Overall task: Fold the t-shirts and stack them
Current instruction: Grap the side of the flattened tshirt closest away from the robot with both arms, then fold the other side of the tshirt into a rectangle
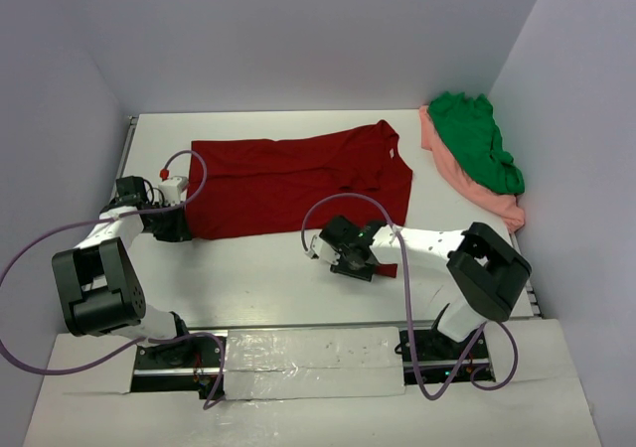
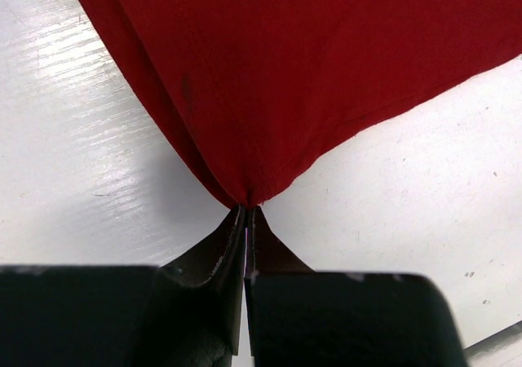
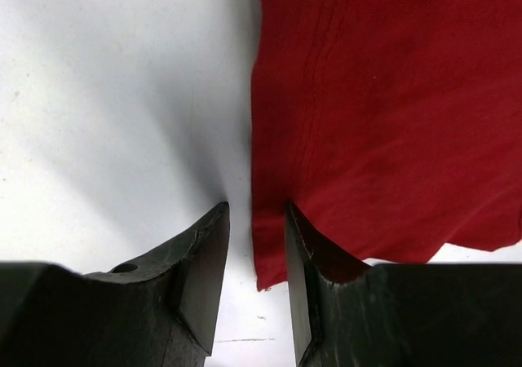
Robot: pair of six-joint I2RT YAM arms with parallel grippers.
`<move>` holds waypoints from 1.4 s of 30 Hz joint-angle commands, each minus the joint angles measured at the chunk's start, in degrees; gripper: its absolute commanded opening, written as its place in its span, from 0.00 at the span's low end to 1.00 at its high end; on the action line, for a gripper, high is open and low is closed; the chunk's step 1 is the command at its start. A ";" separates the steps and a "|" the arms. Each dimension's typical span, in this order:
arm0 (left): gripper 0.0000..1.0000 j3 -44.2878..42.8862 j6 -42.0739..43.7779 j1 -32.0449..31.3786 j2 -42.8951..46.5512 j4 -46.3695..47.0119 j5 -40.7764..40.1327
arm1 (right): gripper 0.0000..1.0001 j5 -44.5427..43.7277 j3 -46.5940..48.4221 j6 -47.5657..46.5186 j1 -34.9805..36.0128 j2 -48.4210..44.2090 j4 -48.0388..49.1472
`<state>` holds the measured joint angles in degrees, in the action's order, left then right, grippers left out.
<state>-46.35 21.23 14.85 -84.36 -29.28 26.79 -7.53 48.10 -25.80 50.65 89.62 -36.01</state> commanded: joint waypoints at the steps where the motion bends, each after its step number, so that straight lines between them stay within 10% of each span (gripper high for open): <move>1: 0.08 -0.06 0.91 0.44 1.92 -0.61 1.16 | 0.41 -1.34 1.04 -0.21 0.50 0.99 3.05; 16: 0.08 -0.23 1.09 0.35 2.35 -0.87 1.43 | 0.36 -6.80 -1.08 -0.74 0.67 4.15 6.92; 20: 0.08 -0.23 1.09 0.35 2.27 -0.87 1.43 | 0.00 -5.48 -0.81 -0.48 0.76 5.21 5.07; 42: 0.05 -6.91 0.30 0.44 3.41 -4.56 4.85 | 0.00 -8.29 6.47 -1.62 -1.60 -4.72 0.50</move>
<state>-50.04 21.52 14.85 -81.80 -32.82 28.99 -14.37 50.57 -26.74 50.28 87.15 -35.33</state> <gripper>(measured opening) 0.054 0.016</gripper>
